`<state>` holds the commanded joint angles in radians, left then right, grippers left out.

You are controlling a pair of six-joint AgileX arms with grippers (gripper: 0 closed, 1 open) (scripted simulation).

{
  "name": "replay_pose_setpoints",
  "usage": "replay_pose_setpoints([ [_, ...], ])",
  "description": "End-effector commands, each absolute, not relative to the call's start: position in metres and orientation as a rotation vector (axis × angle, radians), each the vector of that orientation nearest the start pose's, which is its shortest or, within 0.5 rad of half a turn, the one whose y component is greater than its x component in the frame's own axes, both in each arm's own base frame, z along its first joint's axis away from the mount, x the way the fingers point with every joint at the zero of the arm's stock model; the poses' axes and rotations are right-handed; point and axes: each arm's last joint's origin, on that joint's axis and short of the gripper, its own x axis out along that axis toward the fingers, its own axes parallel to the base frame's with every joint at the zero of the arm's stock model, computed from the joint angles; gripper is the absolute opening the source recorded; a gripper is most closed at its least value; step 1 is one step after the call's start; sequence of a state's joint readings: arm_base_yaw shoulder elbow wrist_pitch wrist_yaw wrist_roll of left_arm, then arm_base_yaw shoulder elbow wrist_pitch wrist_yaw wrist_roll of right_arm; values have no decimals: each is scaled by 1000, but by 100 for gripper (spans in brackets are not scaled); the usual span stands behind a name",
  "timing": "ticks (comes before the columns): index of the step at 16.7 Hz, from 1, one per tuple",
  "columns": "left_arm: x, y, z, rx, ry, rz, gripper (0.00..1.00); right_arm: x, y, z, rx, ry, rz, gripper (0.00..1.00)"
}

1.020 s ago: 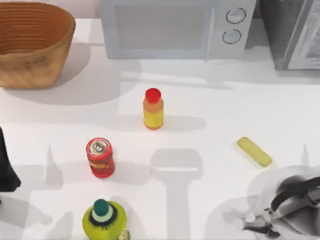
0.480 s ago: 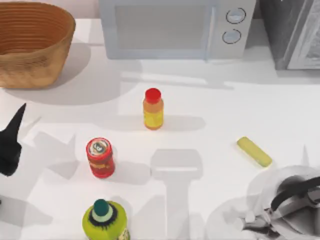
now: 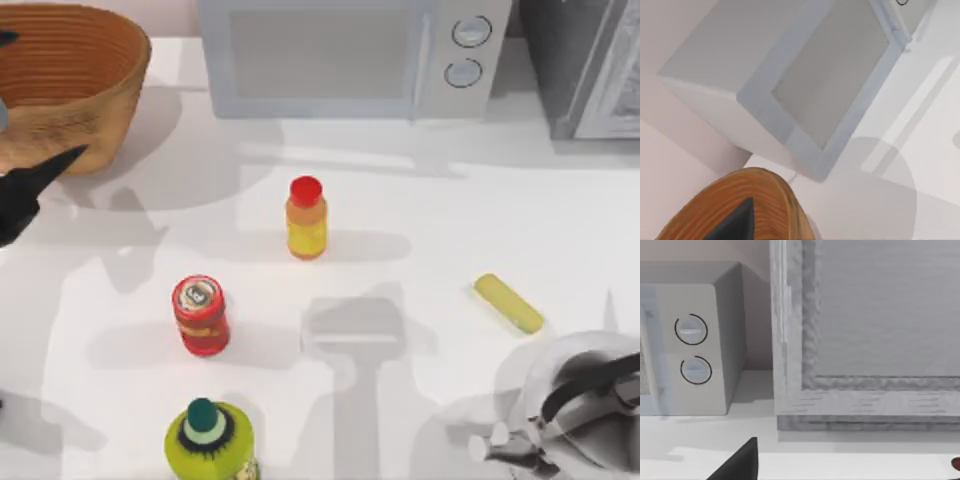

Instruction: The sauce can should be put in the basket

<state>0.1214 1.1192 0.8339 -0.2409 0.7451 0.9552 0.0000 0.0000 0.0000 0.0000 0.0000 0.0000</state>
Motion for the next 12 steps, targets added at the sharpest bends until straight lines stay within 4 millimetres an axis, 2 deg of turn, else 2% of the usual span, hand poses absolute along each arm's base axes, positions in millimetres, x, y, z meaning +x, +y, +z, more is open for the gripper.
replay_pose_setpoints([
  [3,277,8,217,606,275,-1033,100,106,-1,160,0,0,0,100],
  [6,290,3,154,508,326,-1257,100,106,-1,160,0,0,0,100],
  [9,293,3,115,424,338,-1370,100,106,-1,160,0,0,0,100],
  [12,284,7,87,332,334,-1421,100,106,-1,160,0,0,0,100],
])
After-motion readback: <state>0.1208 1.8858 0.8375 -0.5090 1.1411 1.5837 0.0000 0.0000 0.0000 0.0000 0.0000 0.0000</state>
